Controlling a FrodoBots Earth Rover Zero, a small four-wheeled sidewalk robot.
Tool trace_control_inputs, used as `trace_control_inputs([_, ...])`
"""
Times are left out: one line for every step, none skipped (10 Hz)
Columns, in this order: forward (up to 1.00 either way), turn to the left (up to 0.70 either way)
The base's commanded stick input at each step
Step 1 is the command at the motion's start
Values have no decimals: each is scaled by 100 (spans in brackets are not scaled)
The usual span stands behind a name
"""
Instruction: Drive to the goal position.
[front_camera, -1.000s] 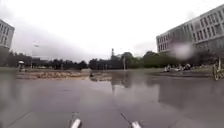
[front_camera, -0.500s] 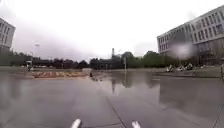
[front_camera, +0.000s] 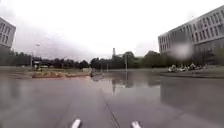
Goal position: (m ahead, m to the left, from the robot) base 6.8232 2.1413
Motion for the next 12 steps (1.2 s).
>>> trace_control_inputs([70, 0])
trace_control_inputs([70, 0])
trace_control_inputs([70, 0])
trace_control_inputs([70, 0])
trace_control_inputs([70, 0])
trace_control_inputs([70, 0])
trace_control_inputs([70, 0])
trace_control_inputs([70, 0])
trace_control_inputs([70, 1])
trace_control_inputs([70, 2])
trace_control_inputs([70, 0])
trace_control_inputs([70, 0])
